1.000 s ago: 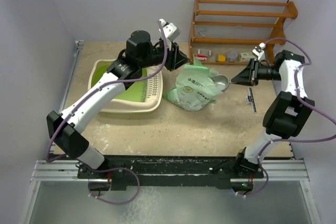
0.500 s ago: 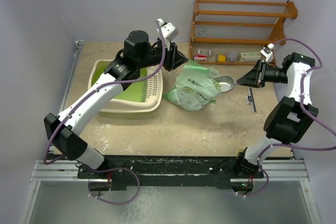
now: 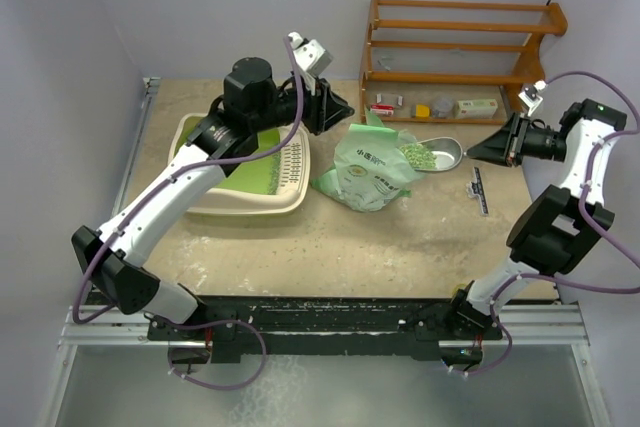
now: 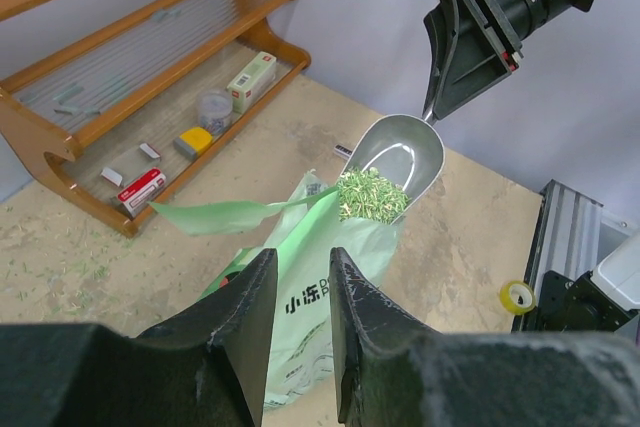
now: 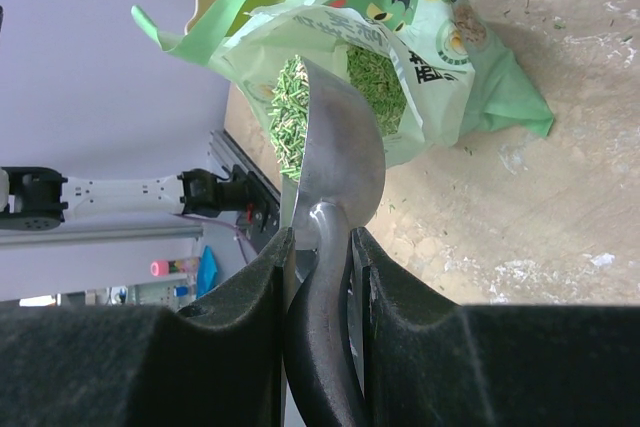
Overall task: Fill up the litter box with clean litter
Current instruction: 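Scoop the cat litter from the cat litter bag.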
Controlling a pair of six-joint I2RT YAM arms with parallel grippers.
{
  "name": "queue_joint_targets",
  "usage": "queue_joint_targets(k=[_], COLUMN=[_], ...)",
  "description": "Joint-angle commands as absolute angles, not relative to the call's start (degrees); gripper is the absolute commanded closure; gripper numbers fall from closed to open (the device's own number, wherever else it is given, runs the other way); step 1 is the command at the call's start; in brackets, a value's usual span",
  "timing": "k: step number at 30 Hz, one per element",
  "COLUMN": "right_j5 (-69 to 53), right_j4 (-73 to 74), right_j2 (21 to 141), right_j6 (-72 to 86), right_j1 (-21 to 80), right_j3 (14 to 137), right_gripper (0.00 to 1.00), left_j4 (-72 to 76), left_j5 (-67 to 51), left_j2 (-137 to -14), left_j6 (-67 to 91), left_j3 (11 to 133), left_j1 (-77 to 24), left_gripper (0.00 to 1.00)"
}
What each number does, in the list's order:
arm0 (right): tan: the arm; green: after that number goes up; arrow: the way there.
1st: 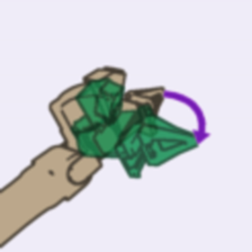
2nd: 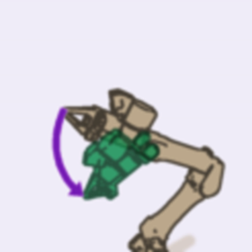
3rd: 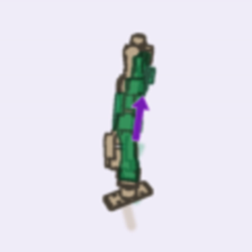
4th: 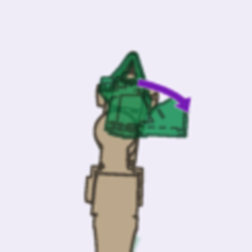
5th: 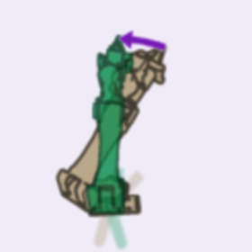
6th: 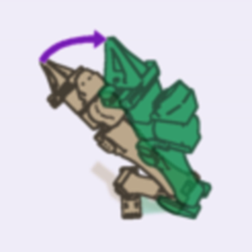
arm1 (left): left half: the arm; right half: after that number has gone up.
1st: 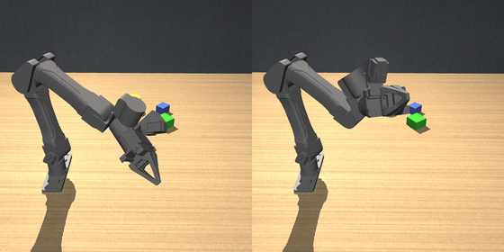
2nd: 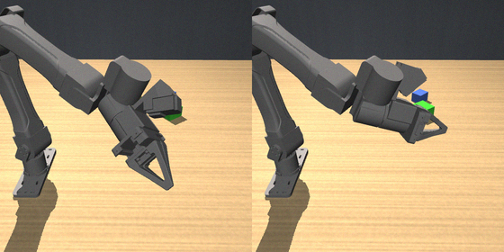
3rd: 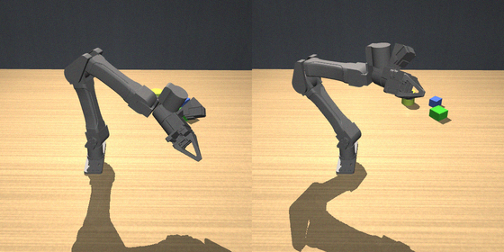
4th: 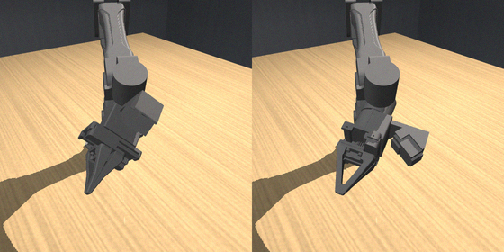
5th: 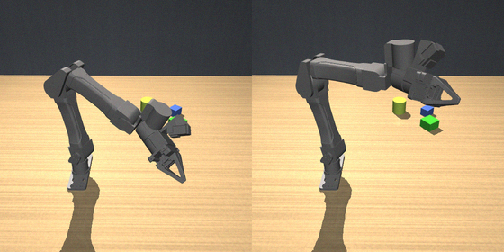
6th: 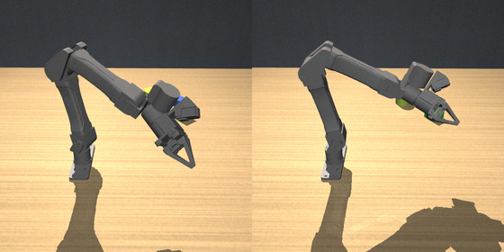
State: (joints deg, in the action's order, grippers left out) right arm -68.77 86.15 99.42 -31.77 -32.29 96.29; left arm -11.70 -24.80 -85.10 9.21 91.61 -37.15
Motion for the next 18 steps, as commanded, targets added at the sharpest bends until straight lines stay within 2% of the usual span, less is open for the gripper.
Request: queue_joint_targets(k=[1, 18], right_j5=[-74.3, -78.2], right_j4=[90.3, 85.4], right_j2=[99.9, 101.7], right_j6=[-33.8, -31.3], right_j1=[-33.1, -34.5], right_j3=[98.0, 95.8], right_gripper=[1.00, 1.00], left_j4=[-9.9, -8.5], left_j5=[-24.0, -24.0], left_j2=[-82.3, -80.2], left_j6=[8.7, 10.8], left_j3=[92.9, 88.3], left_j1=[-36.9, -36.9], left_gripper=[0.75, 0.76])
